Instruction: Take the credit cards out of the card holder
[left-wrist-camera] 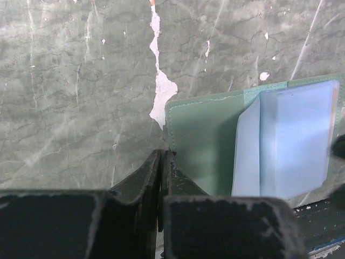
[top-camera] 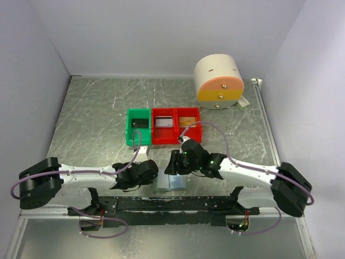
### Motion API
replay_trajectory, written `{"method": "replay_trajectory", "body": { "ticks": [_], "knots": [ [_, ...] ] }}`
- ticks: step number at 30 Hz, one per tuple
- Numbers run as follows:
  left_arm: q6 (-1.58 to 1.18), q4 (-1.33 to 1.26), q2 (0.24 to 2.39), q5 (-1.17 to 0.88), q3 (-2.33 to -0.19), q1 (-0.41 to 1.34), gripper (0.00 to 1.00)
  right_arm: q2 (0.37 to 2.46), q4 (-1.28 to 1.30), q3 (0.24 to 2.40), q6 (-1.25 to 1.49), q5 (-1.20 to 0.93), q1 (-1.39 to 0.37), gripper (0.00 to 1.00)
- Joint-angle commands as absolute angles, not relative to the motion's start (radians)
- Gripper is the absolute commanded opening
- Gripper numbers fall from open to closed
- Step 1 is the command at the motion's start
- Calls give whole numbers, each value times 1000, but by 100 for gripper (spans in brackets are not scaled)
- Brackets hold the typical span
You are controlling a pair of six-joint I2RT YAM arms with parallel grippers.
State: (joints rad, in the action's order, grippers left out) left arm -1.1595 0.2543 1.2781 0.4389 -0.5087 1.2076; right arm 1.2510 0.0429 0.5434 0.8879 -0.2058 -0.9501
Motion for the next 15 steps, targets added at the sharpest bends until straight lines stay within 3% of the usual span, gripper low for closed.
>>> {"method": "replay_trajectory", "body": {
  "ticks": [1,7,15],
  "knots": [
    [-1161,249,1243,429,-483,1209,7,1106,331,597,822,98,-943,48],
    [-1158,235,1231,427,-477,1209,7,1104,393,560,835,96,-938,52],
    [-1157,258,1241,430,-491,1209,7,1138,265,498,848,-29,-939,51]
  ]
}}
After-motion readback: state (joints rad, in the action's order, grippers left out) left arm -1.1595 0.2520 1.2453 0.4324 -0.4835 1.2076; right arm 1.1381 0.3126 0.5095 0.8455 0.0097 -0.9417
